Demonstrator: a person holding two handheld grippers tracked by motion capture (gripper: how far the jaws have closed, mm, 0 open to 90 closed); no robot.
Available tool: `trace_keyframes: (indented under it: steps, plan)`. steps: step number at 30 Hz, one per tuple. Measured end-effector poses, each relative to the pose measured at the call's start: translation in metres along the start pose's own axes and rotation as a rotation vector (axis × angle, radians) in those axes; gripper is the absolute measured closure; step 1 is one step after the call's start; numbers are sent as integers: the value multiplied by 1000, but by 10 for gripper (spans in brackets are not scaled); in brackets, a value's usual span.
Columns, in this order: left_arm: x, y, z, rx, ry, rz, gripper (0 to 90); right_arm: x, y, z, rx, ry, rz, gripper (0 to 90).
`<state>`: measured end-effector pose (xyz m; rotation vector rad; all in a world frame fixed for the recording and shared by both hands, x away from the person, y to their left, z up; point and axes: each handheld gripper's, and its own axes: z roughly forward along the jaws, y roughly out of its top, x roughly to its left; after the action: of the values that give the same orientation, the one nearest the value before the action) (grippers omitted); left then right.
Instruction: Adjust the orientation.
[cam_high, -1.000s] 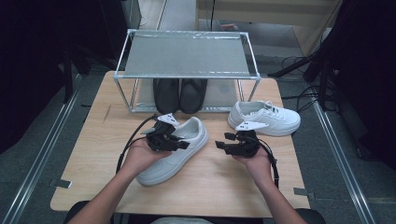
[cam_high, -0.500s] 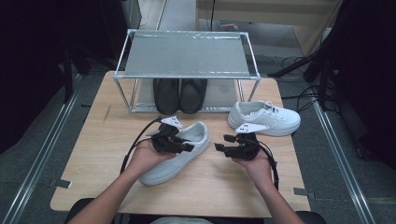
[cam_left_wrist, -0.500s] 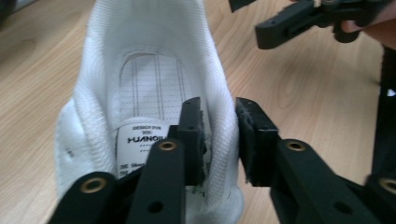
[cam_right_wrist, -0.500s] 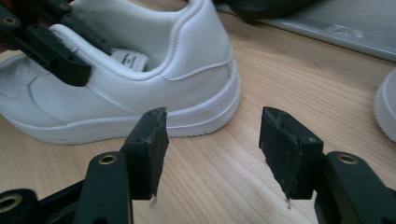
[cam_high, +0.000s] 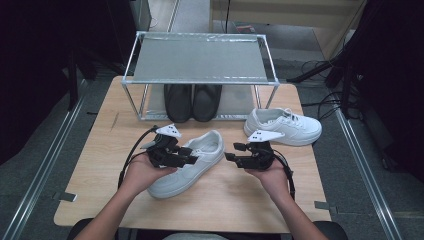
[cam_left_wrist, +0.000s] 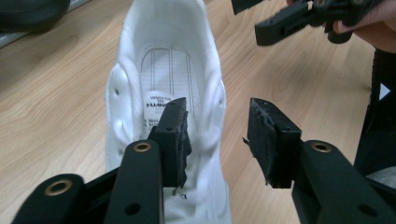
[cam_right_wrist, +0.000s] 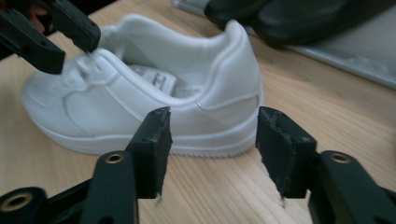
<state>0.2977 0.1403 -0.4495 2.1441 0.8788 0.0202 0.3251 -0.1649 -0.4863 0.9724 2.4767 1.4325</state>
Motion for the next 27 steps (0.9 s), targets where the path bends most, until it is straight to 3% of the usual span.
trace_keyframes:
  steps: [4, 7, 9, 13, 18, 22, 25, 27]
  plan:
    - [-4, -8, -9, -13, 6, -1, 676, 6, 9, -3, -30, 53, -9, 573]
    - [-6, -21, -11, -22, 2, -20, 810, 13, 14, 1, -36, 69, -57, 635]
    - [-10, -30, -9, -3, -5, -29, 862, 16, 16, 5, -26, 93, -67, 701]
    - [-12, -38, -1, 35, 6, -36, 885, 20, 22, 16, -7, 127, -74, 758]
    - [-9, -43, 3, 44, 21, -49, 888, 17, 28, 29, -9, 113, -77, 899]
    - [-5, -47, 3, 20, -3, -78, 888, 13, 29, 41, 18, 97, -65, 900]
    - [-5, -48, 4, 14, 9, -63, 890, 12, 25, 50, 66, 88, -74, 900]
    - [-6, -48, 4, 16, 20, -46, 894, 12, 24, 52, 61, 89, -73, 900]
